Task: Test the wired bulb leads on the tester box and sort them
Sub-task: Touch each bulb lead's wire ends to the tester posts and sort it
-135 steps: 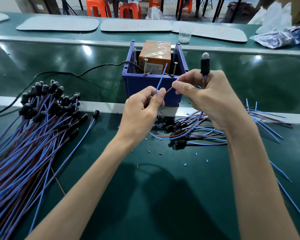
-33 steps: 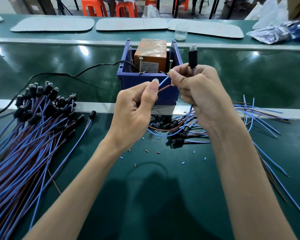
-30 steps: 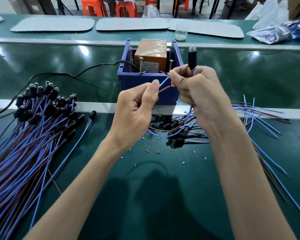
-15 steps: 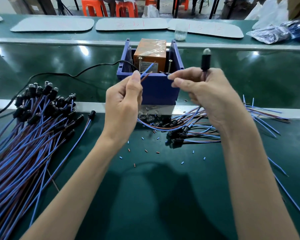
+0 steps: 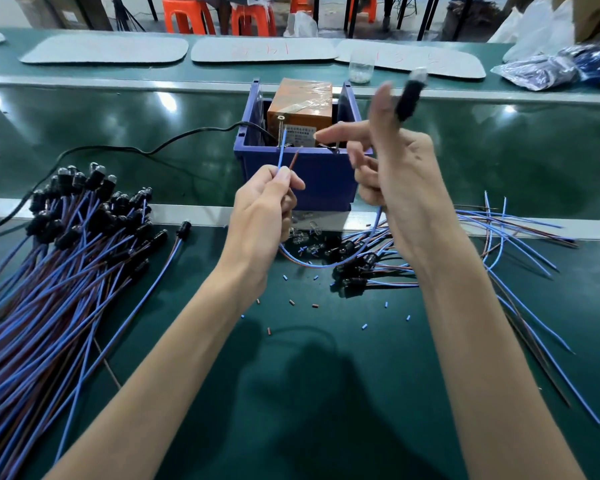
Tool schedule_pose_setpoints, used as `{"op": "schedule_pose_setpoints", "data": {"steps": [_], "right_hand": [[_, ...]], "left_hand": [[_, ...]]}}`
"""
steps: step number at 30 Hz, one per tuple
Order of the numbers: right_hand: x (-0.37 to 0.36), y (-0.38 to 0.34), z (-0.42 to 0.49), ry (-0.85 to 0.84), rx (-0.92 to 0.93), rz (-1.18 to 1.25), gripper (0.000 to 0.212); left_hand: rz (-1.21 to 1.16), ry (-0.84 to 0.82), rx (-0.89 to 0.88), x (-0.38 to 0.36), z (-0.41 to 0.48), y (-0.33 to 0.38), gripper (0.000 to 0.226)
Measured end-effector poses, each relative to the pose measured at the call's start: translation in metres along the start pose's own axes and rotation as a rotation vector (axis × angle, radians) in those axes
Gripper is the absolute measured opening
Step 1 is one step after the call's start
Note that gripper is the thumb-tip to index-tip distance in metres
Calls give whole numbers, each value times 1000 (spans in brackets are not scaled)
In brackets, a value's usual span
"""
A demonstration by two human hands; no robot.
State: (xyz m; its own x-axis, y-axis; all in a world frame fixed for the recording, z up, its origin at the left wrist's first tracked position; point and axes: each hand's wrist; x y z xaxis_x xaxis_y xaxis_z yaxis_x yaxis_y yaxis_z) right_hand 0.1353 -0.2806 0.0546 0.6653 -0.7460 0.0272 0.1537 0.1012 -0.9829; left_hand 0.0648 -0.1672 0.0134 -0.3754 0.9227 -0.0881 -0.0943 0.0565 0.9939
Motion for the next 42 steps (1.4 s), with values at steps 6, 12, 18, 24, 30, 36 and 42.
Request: {"op": "schedule_pose_setpoints", "data": {"steps": [6,12,18,24,30,36,42], "right_hand": [[-10,9,2,108,40,78,53],[-10,14,5,-75,-109,-80,68],[-21,18,2,-202,-45,25,34],[-22,24,-1,-256,-13,-64,15],[-15,27,9,-47,-74,-179,14],[-12,24,10,114,-50,57,18],[1,26,13,266,21,70,14]], "left_hand": [[-90,-15,-67,-5,-1,3,32],[-204,46,-128,-6,-4,8,27],[-439,9,-68,-9,-7,18,20],[-582,16,56,-8,-2,15,20],[-204,173,-13,1,-1,4,21],[-164,224,38,6,7,-1,22],[43,166,9,10,10,-11,44]]}}
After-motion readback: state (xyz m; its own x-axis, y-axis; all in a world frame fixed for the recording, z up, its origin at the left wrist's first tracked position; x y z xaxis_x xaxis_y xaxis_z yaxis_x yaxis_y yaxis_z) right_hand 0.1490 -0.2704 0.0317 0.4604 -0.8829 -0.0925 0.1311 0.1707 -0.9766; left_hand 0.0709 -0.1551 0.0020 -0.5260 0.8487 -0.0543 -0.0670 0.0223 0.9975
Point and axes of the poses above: each hand's wrist, its own z-axis towards the middle knuckle, its own x-axis out of the back of the hand, y = z × x, and after that the axes turned 12 degrees about -y, right-handed
